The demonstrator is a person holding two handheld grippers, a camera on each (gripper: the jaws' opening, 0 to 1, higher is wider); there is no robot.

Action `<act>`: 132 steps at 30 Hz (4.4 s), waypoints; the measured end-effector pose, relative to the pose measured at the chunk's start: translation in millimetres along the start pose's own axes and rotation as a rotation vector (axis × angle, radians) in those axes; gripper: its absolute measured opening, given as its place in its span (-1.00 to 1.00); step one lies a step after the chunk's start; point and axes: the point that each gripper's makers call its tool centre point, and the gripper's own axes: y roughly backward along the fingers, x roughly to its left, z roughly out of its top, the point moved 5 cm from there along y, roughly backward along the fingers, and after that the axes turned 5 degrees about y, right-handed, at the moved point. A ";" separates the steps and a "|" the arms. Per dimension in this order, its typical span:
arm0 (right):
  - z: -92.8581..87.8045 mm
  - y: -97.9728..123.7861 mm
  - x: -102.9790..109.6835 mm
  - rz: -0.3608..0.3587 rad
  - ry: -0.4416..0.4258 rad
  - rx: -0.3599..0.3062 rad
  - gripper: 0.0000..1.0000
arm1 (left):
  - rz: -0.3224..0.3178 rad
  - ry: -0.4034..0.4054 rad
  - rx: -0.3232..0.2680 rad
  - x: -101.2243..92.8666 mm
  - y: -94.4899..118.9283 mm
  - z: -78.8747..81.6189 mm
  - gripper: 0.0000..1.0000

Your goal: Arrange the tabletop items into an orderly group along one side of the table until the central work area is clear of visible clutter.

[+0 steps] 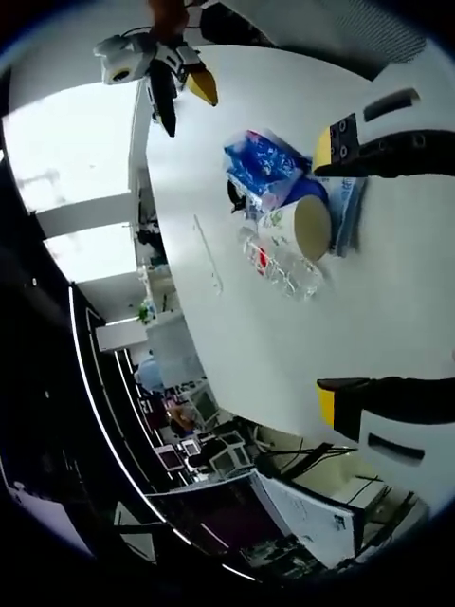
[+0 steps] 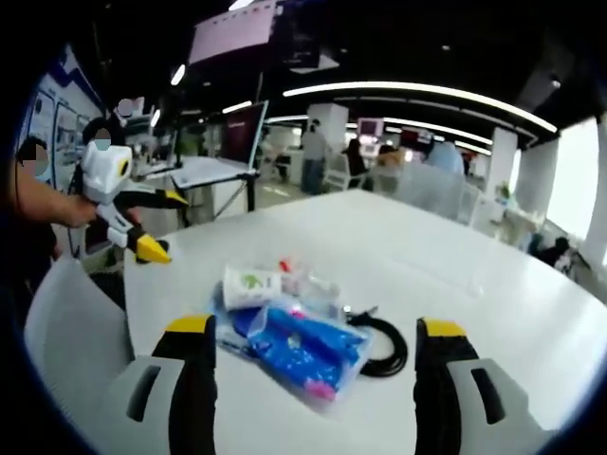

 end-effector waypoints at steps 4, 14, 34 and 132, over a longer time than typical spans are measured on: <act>1.1 -6.1 -1.1 0.011 0.005 0.011 0.59 | -0.007 -0.011 0.005 1.8 -5.8 2.6 0.65; 0.8 -17.9 -4.9 0.041 -0.007 0.039 0.47 | -0.045 -0.039 0.008 -0.5 -22.8 13.7 0.43; -1.1 -42.3 -13.7 0.047 0.060 0.043 0.29 | -0.076 -0.066 0.055 2.4 -53.5 16.0 0.13; -24.6 -141.1 -48.6 0.199 -0.015 0.119 -0.23 | -0.338 -0.283 0.387 -26.5 -205.6 5.8 -0.23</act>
